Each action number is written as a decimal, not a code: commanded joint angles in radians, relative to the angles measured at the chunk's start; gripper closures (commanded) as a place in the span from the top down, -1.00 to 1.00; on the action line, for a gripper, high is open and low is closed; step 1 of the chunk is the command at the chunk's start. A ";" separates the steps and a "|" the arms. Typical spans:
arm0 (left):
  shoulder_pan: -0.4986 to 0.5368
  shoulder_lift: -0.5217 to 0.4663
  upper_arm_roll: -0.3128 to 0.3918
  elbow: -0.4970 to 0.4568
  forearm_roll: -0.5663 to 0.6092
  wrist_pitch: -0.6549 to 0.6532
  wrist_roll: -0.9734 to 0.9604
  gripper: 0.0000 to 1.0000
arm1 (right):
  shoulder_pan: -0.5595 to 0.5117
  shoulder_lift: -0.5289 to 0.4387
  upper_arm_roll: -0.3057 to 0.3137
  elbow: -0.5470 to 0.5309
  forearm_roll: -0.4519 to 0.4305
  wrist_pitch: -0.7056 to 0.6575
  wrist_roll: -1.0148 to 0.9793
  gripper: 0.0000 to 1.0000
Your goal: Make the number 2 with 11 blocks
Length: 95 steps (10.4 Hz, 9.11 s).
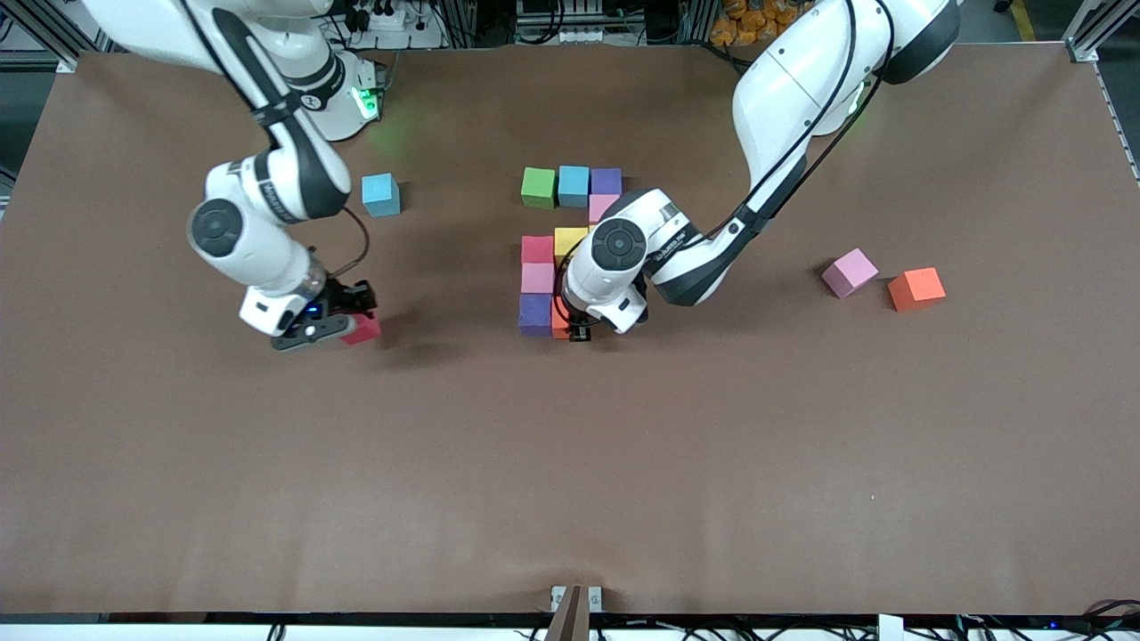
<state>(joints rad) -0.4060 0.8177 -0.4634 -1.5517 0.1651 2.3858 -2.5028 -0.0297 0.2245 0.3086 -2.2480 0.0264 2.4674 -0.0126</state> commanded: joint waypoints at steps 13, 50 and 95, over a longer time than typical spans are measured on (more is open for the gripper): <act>0.292 -0.242 -0.167 0.002 -0.016 -0.278 0.278 1.00 | 0.310 -0.002 0.007 0.207 0.041 -0.151 0.509 0.07; 0.967 -0.366 -0.313 0.119 0.231 -0.602 2.145 1.00 | 0.870 0.625 -0.324 0.837 0.270 -0.058 2.024 0.10; 0.323 -0.769 0.462 0.038 -0.154 -0.863 2.441 1.00 | 0.037 -0.280 -0.376 0.746 -0.034 -0.998 0.000 1.00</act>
<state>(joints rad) -0.0885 0.0637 0.0060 -1.5029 -0.0050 1.5311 -0.0648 0.0113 -0.0661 -0.0708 -1.5239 0.0057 1.4836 0.0030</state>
